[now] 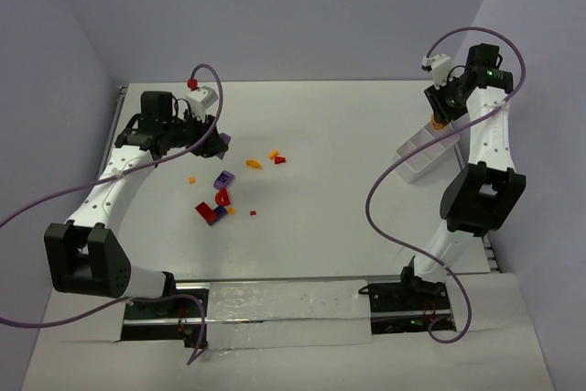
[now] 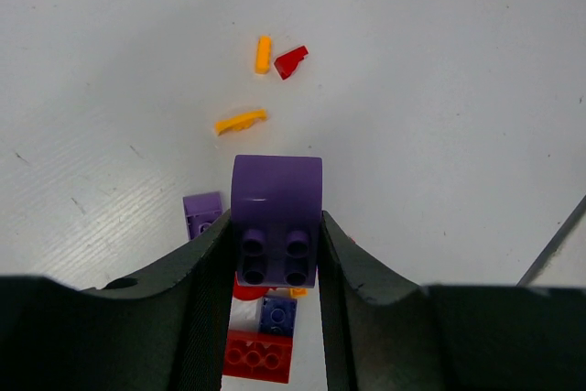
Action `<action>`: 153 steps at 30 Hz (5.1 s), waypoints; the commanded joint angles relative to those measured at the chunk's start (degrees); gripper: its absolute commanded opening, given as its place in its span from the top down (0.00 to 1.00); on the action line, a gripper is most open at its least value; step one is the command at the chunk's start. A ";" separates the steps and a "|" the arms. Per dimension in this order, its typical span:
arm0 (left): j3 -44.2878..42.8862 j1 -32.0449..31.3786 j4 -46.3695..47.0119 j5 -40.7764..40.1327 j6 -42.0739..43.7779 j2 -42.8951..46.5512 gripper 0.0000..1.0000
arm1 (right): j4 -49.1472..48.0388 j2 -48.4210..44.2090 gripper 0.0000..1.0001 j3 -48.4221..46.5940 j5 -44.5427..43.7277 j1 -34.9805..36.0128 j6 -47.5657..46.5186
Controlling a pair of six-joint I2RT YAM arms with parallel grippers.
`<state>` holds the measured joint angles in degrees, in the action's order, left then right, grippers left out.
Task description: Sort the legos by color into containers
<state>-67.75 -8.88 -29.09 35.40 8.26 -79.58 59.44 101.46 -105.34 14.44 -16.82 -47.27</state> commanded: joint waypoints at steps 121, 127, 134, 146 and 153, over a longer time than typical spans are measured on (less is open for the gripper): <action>9.31 -17.21 -15.12 61.81 19.26 7.87 0.98 | 0.07 -17.87 0.38 7.95 20.27 73.15 -6.17; 8.66 -17.57 -15.32 61.81 18.78 7.57 0.99 | -0.35 -18.10 0.40 9.70 18.11 75.95 -7.70; 8.16 -18.07 -15.38 61.81 18.39 7.34 1.00 | -1.57 -18.75 0.41 13.81 15.37 79.04 -9.09; 7.99 -18.97 -15.55 61.81 18.81 7.00 0.99 | -3.44 -17.09 0.53 12.61 14.72 79.12 -9.01; 7.27 -18.92 -15.55 61.81 18.42 5.88 0.95 | -3.44 -16.75 0.58 12.44 14.49 80.34 -8.02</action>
<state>-57.89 -27.70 -44.87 83.43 26.12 -73.17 56.60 84.66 -91.59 28.52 62.09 -55.99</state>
